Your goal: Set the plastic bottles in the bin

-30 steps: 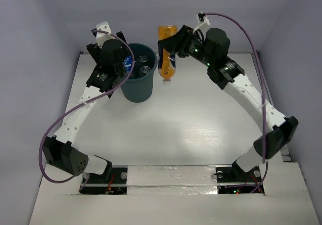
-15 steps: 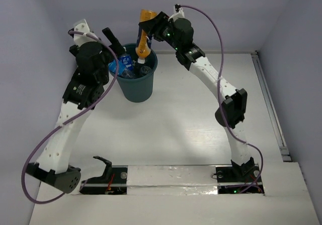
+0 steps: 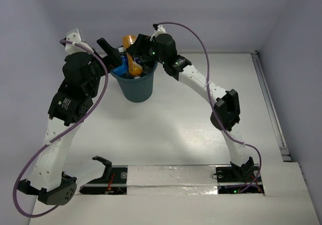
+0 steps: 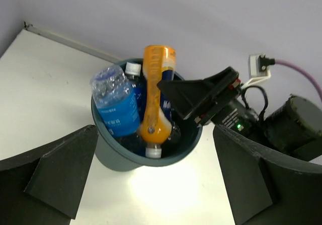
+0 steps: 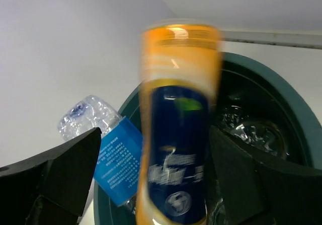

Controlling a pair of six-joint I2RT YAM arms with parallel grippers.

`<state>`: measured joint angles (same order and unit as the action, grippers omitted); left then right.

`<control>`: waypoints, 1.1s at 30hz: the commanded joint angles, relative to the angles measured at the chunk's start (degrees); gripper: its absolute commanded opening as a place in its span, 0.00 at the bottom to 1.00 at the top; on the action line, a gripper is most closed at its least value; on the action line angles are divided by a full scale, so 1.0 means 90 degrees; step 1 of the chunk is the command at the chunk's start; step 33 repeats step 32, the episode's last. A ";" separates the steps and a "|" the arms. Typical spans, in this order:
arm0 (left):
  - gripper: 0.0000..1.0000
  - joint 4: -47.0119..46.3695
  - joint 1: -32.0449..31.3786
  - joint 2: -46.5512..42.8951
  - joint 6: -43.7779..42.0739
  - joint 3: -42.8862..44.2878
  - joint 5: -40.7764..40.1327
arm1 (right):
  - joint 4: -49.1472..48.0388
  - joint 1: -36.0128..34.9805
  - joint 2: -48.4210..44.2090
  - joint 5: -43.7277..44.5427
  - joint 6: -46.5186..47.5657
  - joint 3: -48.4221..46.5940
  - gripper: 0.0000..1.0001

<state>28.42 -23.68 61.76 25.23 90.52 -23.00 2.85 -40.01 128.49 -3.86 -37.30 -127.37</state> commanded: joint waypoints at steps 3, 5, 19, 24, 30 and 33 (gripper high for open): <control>0.99 0.0240 -0.0025 -0.0455 0.0292 -0.0194 0.0339 | 0.0288 0.0002 -0.1004 0.0272 0.0667 -0.0281 0.94; 0.99 0.0328 -0.0025 -0.0543 0.0370 -0.0253 0.0436 | 0.0434 0.0002 -0.1219 0.0370 0.0726 -0.0272 0.94; 0.99 0.0455 -0.0025 -0.1567 0.0643 -0.0526 0.1335 | 0.0229 0.0002 -0.6400 0.0721 0.0980 0.4333 0.00; 0.99 0.0416 -0.0025 -0.2037 0.0858 -0.0907 0.1422 | 0.1780 0.0002 -0.8892 0.2077 0.0932 0.6250 0.69; 0.99 0.0133 -0.0025 -0.2077 0.1015 -0.1434 0.1900 | 0.2973 0.0002 -1.0135 0.2987 0.0365 0.6955 1.00; 0.99 0.0026 -0.0025 -0.1941 0.1073 -0.1435 0.1931 | 0.3013 0.0002 -1.0194 0.2987 0.0336 0.6800 1.00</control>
